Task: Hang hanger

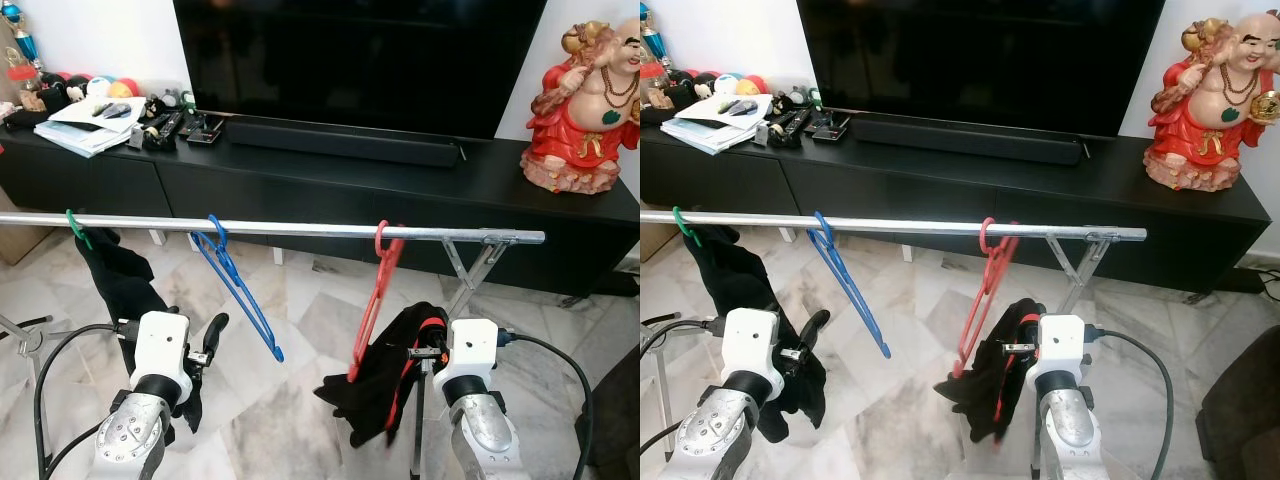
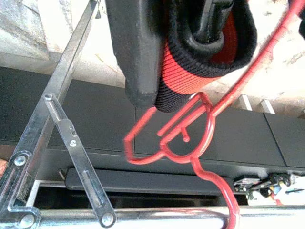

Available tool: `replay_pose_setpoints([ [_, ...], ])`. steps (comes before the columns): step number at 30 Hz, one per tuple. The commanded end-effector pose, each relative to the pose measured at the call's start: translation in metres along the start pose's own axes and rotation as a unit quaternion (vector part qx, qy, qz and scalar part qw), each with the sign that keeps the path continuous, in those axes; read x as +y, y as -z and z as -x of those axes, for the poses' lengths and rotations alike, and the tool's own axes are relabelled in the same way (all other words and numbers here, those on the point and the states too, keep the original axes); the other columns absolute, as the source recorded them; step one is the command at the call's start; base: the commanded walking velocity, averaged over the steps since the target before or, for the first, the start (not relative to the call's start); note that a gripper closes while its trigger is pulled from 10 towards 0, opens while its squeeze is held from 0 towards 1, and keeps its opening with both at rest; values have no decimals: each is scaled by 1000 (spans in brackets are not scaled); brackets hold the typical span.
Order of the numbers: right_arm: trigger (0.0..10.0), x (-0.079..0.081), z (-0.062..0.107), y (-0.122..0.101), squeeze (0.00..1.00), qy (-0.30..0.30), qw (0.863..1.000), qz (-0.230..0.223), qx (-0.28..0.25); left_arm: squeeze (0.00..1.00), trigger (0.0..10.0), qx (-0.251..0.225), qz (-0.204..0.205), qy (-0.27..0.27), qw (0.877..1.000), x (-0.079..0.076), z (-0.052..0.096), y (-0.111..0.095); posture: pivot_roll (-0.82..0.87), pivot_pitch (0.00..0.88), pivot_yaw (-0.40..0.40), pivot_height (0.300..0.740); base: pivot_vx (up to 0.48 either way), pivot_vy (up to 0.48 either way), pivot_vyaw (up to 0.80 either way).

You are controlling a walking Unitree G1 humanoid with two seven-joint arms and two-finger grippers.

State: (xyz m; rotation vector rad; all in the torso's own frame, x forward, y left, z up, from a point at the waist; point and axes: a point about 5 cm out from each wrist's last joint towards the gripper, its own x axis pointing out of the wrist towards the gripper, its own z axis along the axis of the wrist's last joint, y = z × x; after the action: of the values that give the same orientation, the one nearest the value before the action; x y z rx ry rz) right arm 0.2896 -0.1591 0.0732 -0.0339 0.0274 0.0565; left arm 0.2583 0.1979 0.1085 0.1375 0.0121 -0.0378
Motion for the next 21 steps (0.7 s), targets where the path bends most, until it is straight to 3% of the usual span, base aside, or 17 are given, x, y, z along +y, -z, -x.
replay_pose_setpoints([
  [1, 10000, -1, 0, 0, 0, 3, 1000, 2, -2, 0, 10000, 13, 9, 6, 1000, -2, -1, 4, 35, 58, -5, 740, 0, 0, 0],
  [5, 10000, -3, 0, 3, 0, 6, 1000, 5, 4, 0, 10000, 26, 9, 19, 999, -4, -11, 5, 38, 68, -11, 740, 0, 0, 0],
  [8, 10000, -3, 0, 3, 0, 5, 1000, 6, 6, 0, 10000, 39, -4, 22, 999, -3, -29, 6, 39, 72, -15, 740, 0, 0, 0],
  [12, 10000, -3, -1, 3, 0, 5, 1000, 6, 7, 0, 10000, 39, 10, 26, 999, -5, -46, 1, 36, 73, -15, 740, 0, 0, 0],
  [18, 10000, 0, 0, 6, 0, 0, 1000, 8, 13, 0, 10000, 59, 11, 31, 998, -8, -61, 3, 33, 81, -16, 740, 0, 0, 0],
  [21, 10000, 1, 1, 7, 0, -2, 1000, 8, 14, 0, 10000, 42, 18, 45, 998, -13, -65, -2, 35, 84, -18, 740, 0, 0, 0],
])
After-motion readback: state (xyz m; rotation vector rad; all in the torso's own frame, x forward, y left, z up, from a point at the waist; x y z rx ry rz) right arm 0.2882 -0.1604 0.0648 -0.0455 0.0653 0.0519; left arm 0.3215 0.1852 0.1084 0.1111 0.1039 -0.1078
